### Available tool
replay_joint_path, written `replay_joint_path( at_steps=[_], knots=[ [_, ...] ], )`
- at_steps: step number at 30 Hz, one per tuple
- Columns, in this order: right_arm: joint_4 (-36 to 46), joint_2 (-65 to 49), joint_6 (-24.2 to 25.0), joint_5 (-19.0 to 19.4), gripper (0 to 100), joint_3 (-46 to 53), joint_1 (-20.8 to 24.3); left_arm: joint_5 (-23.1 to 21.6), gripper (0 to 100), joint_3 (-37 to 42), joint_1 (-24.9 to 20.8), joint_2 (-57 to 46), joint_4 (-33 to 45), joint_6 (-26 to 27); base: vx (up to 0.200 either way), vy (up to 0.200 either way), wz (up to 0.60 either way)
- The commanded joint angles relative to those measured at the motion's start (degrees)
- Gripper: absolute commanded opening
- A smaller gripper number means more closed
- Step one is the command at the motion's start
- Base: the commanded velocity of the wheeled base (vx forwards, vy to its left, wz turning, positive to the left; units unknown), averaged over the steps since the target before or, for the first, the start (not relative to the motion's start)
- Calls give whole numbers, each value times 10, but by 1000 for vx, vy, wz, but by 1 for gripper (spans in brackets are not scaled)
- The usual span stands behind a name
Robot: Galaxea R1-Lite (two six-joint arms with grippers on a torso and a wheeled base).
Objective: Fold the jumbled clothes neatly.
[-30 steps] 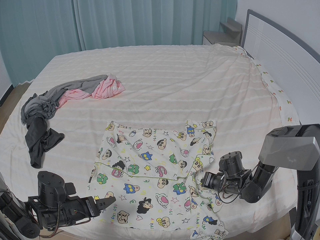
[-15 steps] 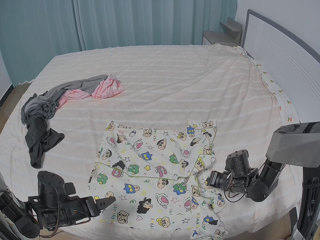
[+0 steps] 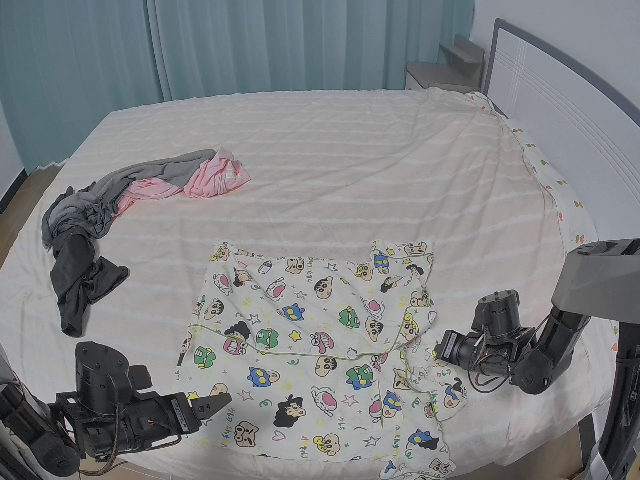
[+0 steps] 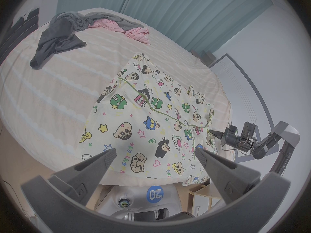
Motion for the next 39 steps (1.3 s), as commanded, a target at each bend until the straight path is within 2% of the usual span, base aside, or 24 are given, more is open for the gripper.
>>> replay_joint_path(
  at_steps=[1, 13, 27, 39],
  knots=[
    [-1, -8, -7, 0, 0, 13, -33, 0, 100, 8, 5, 2, 0, 0, 0, 0, 0],
    [-41, -7, -10, 0, 0, 41, -106, 0, 100, 8, 8, 2, -2, 0, 0, 0, 0],
    [-62, -3, -10, -1, 0, 38, -169, 0, 100, 8, 8, 2, -2, 0, 0, 0, 0],
    [-66, 0, -20, -1, 0, 56, -191, -1, 100, 8, 12, 2, -2, 0, 0, 0, 0]
  ],
)
